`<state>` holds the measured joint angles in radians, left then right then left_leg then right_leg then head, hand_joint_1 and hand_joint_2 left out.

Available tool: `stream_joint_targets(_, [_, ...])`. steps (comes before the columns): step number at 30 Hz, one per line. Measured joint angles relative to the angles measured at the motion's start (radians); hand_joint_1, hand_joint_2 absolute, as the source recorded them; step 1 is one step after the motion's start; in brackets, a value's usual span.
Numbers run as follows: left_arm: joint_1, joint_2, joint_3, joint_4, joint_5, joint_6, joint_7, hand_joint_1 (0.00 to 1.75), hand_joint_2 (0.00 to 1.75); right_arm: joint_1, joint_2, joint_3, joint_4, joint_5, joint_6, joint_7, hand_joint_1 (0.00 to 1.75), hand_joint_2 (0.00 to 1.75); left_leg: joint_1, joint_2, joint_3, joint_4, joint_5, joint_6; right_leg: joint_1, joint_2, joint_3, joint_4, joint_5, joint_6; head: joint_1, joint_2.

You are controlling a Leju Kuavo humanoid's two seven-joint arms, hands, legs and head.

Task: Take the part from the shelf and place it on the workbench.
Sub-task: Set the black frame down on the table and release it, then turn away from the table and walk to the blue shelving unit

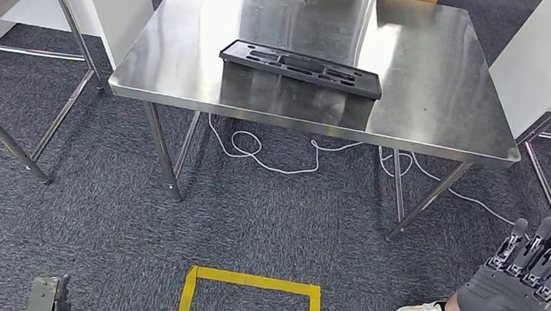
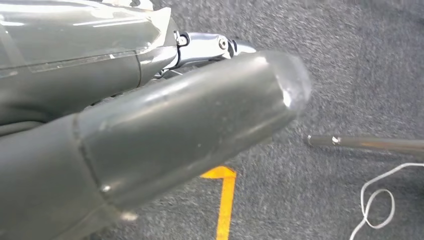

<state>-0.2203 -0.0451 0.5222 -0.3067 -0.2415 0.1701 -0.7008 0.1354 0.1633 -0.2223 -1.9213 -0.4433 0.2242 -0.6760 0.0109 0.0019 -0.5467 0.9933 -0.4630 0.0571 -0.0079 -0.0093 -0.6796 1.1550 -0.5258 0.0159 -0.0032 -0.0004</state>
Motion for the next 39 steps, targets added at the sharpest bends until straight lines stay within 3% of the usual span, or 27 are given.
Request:
stream_joint_targets(1, [0.001,0.000,0.000,0.000,0.000,0.000,0.000,0.00,0.00,0.000,-0.004,0.000,0.005,0.000,-0.002,0.000,0.00,0.00,-0.001,0.001,-0.016,0.000,0.012,0.001,-0.002,0.001,-0.015,0.066,-0.034,-0.001,0.001,0.000])
stream_joint_targets(2, [0.002,0.000,0.000,0.000,0.001,0.000,0.000,0.00,0.00,0.000,-0.008,0.000,0.009,0.000,-0.004,0.000,0.00,0.00,-0.001,0.001,-0.032,0.001,0.025,0.001,-0.003,0.002,-0.020,0.116,-0.048,0.004,0.002,0.000])
stream_joint_targets(4, [0.005,0.000,0.000,0.000,0.001,0.000,0.000,0.00,0.00,0.000,-0.014,0.000,0.016,0.000,-0.006,-0.001,0.00,0.00,-0.001,0.001,-0.065,0.002,0.050,-0.004,-0.005,0.002,0.016,0.122,-0.021,0.025,0.002,0.000])
stream_joint_targets(6, [0.008,0.000,0.000,0.000,0.001,0.000,0.000,0.00,0.00,-0.001,-0.017,0.001,0.020,0.000,-0.007,-0.001,0.00,0.00,-0.002,0.001,-0.092,0.003,0.073,-0.013,-0.008,0.002,0.118,0.005,0.010,0.036,0.002,0.000])
stream_joint_targets(8, [0.009,0.000,0.000,0.000,0.001,0.000,0.000,0.00,0.00,-0.003,-0.018,0.003,0.022,-0.001,-0.009,-0.003,0.00,0.00,-0.005,0.001,-0.106,0.004,0.095,-0.024,-0.003,0.004,0.217,-0.140,-0.006,0.028,0.002,0.000])
stream_joint_targets(10, [0.011,0.000,0.000,-0.001,0.002,-0.001,0.000,0.00,0.00,-0.001,-0.019,0.005,0.023,-0.002,-0.012,-0.006,0.00,0.00,-0.005,0.001,-0.111,0.001,0.115,-0.036,0.004,0.007,0.241,-0.197,-0.019,0.017,0.001,0.000])
stream_joint_targets(11, [0.012,0.000,0.000,-0.001,0.002,-0.001,0.000,0.00,0.00,0.001,-0.020,0.005,0.024,-0.003,-0.013,-0.007,0.00,0.00,-0.003,0.001,-0.114,0.001,0.120,-0.041,-0.001,0.007,0.232,-0.195,-0.013,0.009,0.001,0.000])
stream_joint_targets(12, [0.014,0.000,0.000,0.000,0.002,-0.001,0.000,0.00,0.00,0.004,-0.021,0.006,0.025,-0.004,-0.017,-0.007,0.00,0.00,0.000,0.000,-0.120,0.009,0.107,-0.046,-0.004,0.006,0.224,-0.195,-0.004,-0.001,0.000,0.000])
stream_joint_targets(13, [0.015,0.001,0.000,0.000,0.002,-0.001,0.000,0.00,0.00,0.006,-0.022,0.007,0.026,-0.005,-0.021,-0.007,0.00,0.00,0.003,-0.001,-0.129,0.032,0.075,-0.051,-0.008,0.004,0.216,-0.195,0.005,-0.013,-0.001,0.000])
stream_joint_targets(14, [0.016,0.001,-0.001,0.000,0.003,-0.001,0.000,0.00,0.00,0.007,-0.023,0.008,0.027,-0.004,-0.026,-0.006,0.00,0.00,0.006,-0.002,-0.141,0.077,0.024,-0.054,-0.010,0.002,0.206,-0.196,0.016,-0.024,-0.002,0.000])
stream_joint_targets(16, [0.017,0.001,-0.004,0.000,0.006,-0.001,0.000,0.00,0.00,0.010,-0.024,0.013,0.030,-0.001,-0.039,-0.003,0.00,0.00,0.008,-0.004,-0.165,0.204,-0.080,-0.061,-0.002,-0.002,0.186,-0.195,0.038,-0.037,-0.004,0.000])
stream_joint_targets(17, [0.017,0.000,-0.008,0.000,0.008,-0.001,0.000,0.00,0.00,0.011,-0.024,0.017,0.034,0.003,-0.044,0.000,0.00,0.00,0.009,-0.004,-0.170,0.261,-0.101,-0.064,0.002,-0.003,0.174,-0.194,0.049,-0.039,-0.005,0.000])
stream_joint_targets(18, [0.017,0.000,-0.012,0.000,0.009,0.000,0.000,0.00,0.00,0.012,-0.024,0.021,0.037,0.009,-0.048,0.003,0.00,0.00,0.010,-0.004,-0.164,0.294,-0.096,-0.066,0.005,-0.003,0.161,-0.191,0.060,-0.039,-0.005,0.000])
stream_joint_targets(19, [0.017,-0.001,-0.015,0.000,0.010,0.000,0.000,0.00,0.00,0.013,-0.024,0.024,0.041,0.017,-0.053,0.008,0.00,0.00,0.011,-0.004,-0.143,0.295,-0.072,-0.065,0.008,-0.003,0.144,-0.186,0.070,-0.038,-0.005,0.000])
stream_joint_targets(21, [0.017,-0.002,-0.021,-0.001,0.015,0.003,0.000,0.00,0.00,0.012,-0.024,0.032,0.047,0.046,-0.066,0.018,0.00,0.00,0.011,-0.004,-0.059,0.204,-0.029,-0.059,0.009,-0.002,0.114,-0.173,0.084,-0.033,-0.006,0.000])
stream_joint_targets(23, [0.015,-0.002,-0.024,-0.004,0.020,0.007,0.000,0.00,0.00,0.005,-0.025,0.041,0.055,0.088,-0.087,0.034,0.00,0.00,0.006,-0.006,0.030,0.075,-0.041,-0.050,0.012,-0.003,0.094,-0.161,0.096,-0.023,-0.005,0.000])
stream_joint_targets(24, [0.015,-0.002,-0.025,-0.005,0.023,0.009,0.000,0.00,0.00,-0.003,-0.027,0.047,0.062,0.109,-0.099,0.043,0.00,0.00,0.002,-0.006,0.052,0.035,-0.055,-0.046,0.012,-0.004,0.088,-0.158,0.104,-0.017,-0.005,0.000])
stream_joint_targets(27, [0.013,0.000,-0.025,-0.006,0.033,0.011,0.000,0.00,0.00,-0.032,-0.039,0.061,0.094,0.178,-0.144,0.076,0.00,0.00,-0.002,-0.002,0.047,-0.002,-0.047,-0.028,0.013,-0.002,0.068,-0.150,0.118,0.001,-0.005,0.000])
stream_joint_targets(29, [0.013,0.000,-0.026,-0.007,0.037,0.012,0.000,0.00,0.00,-0.047,-0.056,0.071,0.126,0.240,-0.185,0.095,0.00,0.00,0.002,0.002,0.025,-0.014,-0.022,-0.010,0.014,0.003,0.040,-0.096,0.062,-0.002,0.001,0.000])
stream_joint_targets(31, [0.014,0.000,-0.027,-0.008,0.039,0.012,0.000,0.00,0.00,-0.060,-0.074,0.082,0.167,0.316,-0.231,0.125,0.00,0.00,0.001,0.003,-0.005,-0.014,0.003,-0.004,0.008,0.005,0.008,0.017,-0.028,-0.011,0.008,0.000])
stream_joint_targets(32, [0.014,0.001,-0.027,-0.008,0.039,0.012,0.000,0.00,0.00,-0.063,-0.081,0.087,0.190,0.352,-0.250,0.146,0.00,0.00,0.000,0.003,-0.021,-0.014,0.017,-0.005,0.005,0.005,0.000,0.075,-0.053,-0.009,0.010,0.000])
stream_joint_targets(33, [0.014,0.001,-0.029,-0.008,0.040,0.012,0.000,0.00,0.00,-0.066,-0.088,0.093,0.218,0.384,-0.264,0.172,0.00,0.00,0.000,0.004,-0.038,-0.013,0.030,-0.007,0.002,0.005,0.001,0.117,-0.055,0.000,0.011,0.000])
stream_joint_targets(34, [0.014,0.001,-0.030,-0.007,0.040,0.012,0.000,0.00,0.00,-0.069,-0.093,0.100,0.249,0.411,-0.275,0.196,0.00,0.00,0.000,0.005,-0.055,-0.013,0.044,-0.009,-0.001,0.005,0.013,0.132,-0.037,0.013,0.012,0.000])
stream_joint_targets(35, [0.014,0.001,-0.032,-0.007,0.040,0.012,0.000,0.00,0.00,-0.073,-0.098,0.108,0.289,0.434,-0.282,0.218,0.00,0.00,0.001,0.006,-0.072,-0.012,0.057,-0.013,-0.005,0.005,0.042,0.111,-0.008,0.026,0.013,0.000])
stream_joint_targets(36, [0.014,0.001,-0.034,-0.007,0.040,0.011,0.000,0.00,0.00,-0.080,-0.102,0.116,0.337,0.462,-0.293,0.235,0.00,0.00,0.001,0.006,-0.087,-0.011,0.070,-0.018,-0.009,0.005,0.089,0.057,0.013,0.035,0.013,0.000])
stream_joint_targets(37, [0.014,0.002,-0.036,-0.008,0.040,0.011,0.000,0.00,0.00,-0.090,-0.104,0.124,0.386,0.494,-0.308,0.246,0.00,0.00,0.000,0.006,-0.099,-0.009,0.081,-0.024,-0.009,0.005,0.149,-0.025,0.014,0.037,0.014,0.000])
stream_joint_targets(39, [0.013,0.003,-0.040,-0.008,0.040,0.009,0.000,0.00,0.00,-0.117,-0.106,0.140,0.508,0.597,-0.367,0.263,0.00,0.00,-0.002,0.007,-0.111,-0.006,0.103,-0.037,-0.005,0.008,0.237,-0.164,-0.014,0.024,0.012,0.000])
